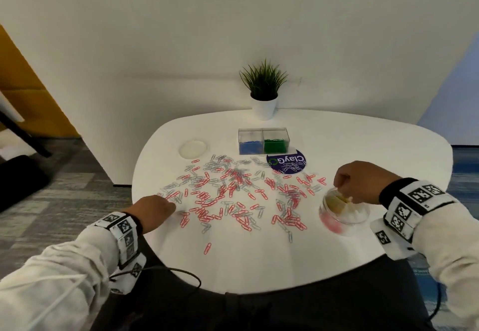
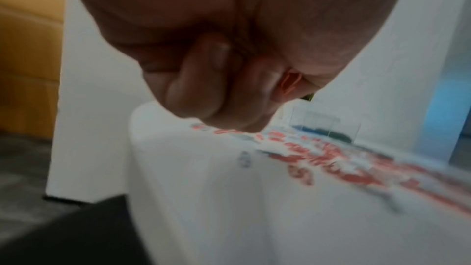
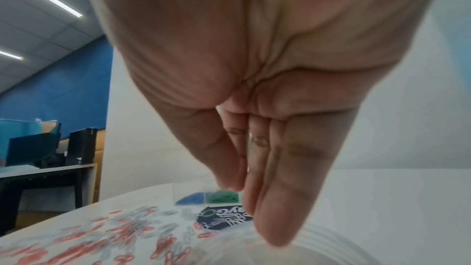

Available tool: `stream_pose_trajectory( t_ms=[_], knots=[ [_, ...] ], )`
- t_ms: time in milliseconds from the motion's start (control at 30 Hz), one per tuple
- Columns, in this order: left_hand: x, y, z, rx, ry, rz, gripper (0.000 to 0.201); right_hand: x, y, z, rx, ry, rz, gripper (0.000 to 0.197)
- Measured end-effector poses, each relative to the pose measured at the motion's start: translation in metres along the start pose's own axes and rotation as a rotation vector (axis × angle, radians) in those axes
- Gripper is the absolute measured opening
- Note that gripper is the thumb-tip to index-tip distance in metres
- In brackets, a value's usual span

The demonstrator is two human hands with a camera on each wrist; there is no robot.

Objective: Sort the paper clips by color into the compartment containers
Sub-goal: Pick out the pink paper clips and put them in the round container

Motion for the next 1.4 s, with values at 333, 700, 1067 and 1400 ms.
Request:
stream_pose_trajectory(
  t_ms=[333,700,1067,1400],
  knots=[
    [-0.008,0.072,-0.026,-0.184,-0.175,-0.276,0.026,-0.015,0.035,0.003,-0.087,-0.078,-0.139,0.041],
    [-0.036,0.104,-0.029,-0.216,-0.064,0.274,0.023,-0.008,0.027,-0.003,-0.167,-0.134,0.033,0.015],
    [0.045,0.234,-0.019,-0.490,-0.001,-0.209,0.022,-0.003,0.013,-0.021,-0.118,-0.169,-0.199,0.028],
    [0.049,0.346,0.005,-0.680,0.126,-0.050,0.023,-0.013,0.024,-0.019,-0.062,-0.165,-0.216,0.029]
  ],
)
Point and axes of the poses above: each hand's wrist, its own z-axis towards the middle knuckle, its own x-axis out of the back of the hand, y = z × x, the point moved 2 cm from there along z, towards the middle knuckle
